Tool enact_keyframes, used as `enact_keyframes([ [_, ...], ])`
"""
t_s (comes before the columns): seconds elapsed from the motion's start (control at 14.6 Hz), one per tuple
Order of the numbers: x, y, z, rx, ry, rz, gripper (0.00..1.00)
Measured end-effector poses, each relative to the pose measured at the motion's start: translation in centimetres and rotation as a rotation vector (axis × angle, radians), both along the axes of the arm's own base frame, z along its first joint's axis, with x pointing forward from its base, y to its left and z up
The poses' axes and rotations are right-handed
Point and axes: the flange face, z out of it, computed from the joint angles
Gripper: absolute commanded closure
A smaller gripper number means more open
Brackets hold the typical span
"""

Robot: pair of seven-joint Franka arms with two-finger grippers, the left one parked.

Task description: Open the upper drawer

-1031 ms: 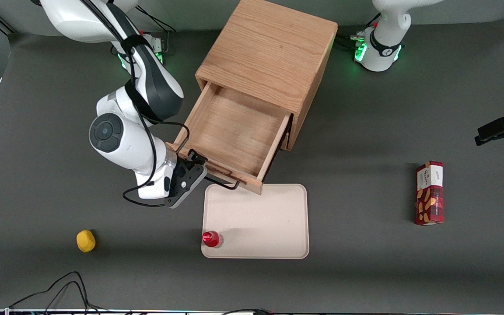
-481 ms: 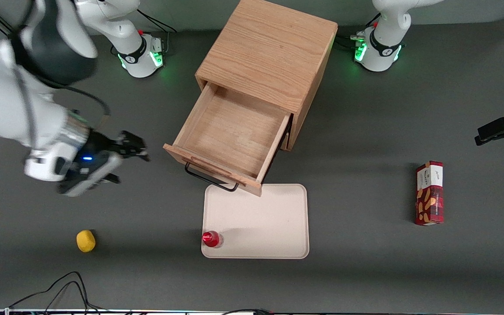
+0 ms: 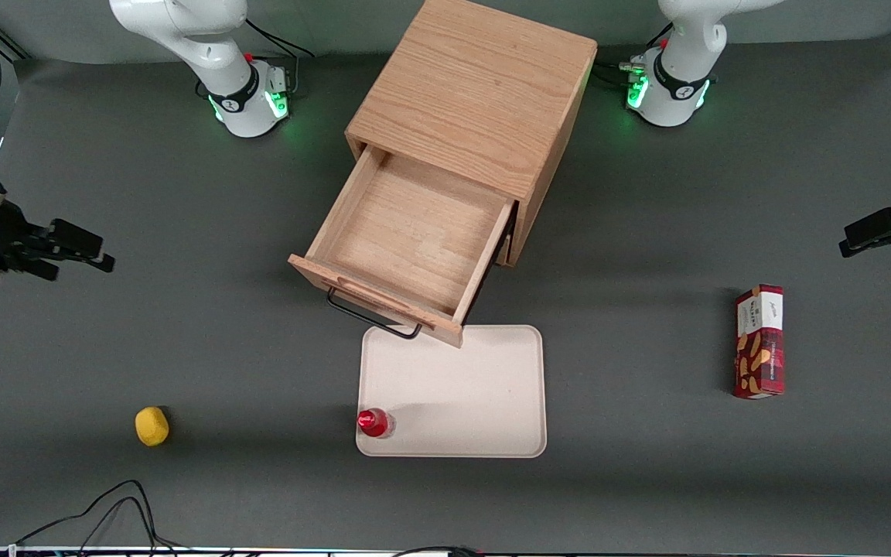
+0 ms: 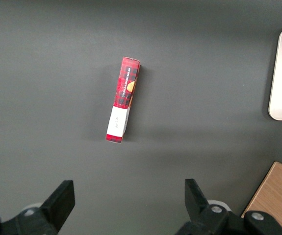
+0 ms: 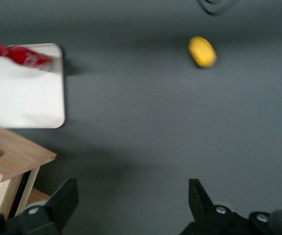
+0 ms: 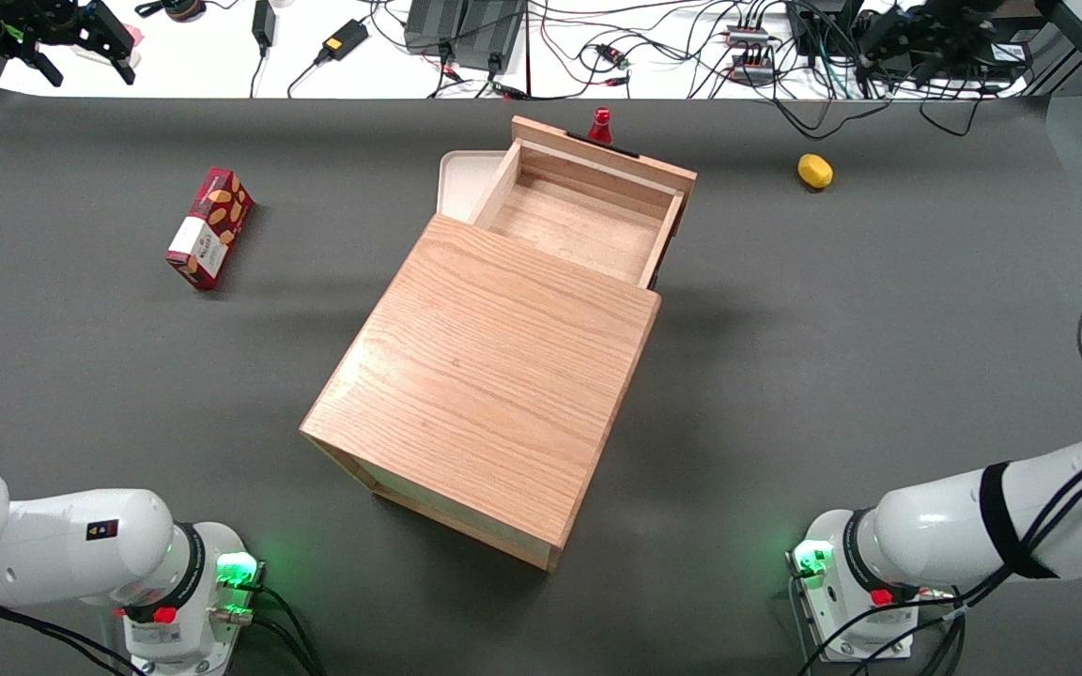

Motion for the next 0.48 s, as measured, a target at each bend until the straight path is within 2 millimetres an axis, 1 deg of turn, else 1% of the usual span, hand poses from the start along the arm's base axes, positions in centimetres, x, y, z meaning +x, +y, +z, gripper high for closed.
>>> enact_keyframes([
  [0.07, -0.8, -0.1, 0.4, -0.033, 0.01, -0.056, 0.0],
  [0.21, -1.6, 0.5, 0.9, -0.068, 0.01, -0.097, 0.0],
  [0.48, -1.7, 1.8, 0.6, -0.075, 0.018, -0.078, 0.0],
])
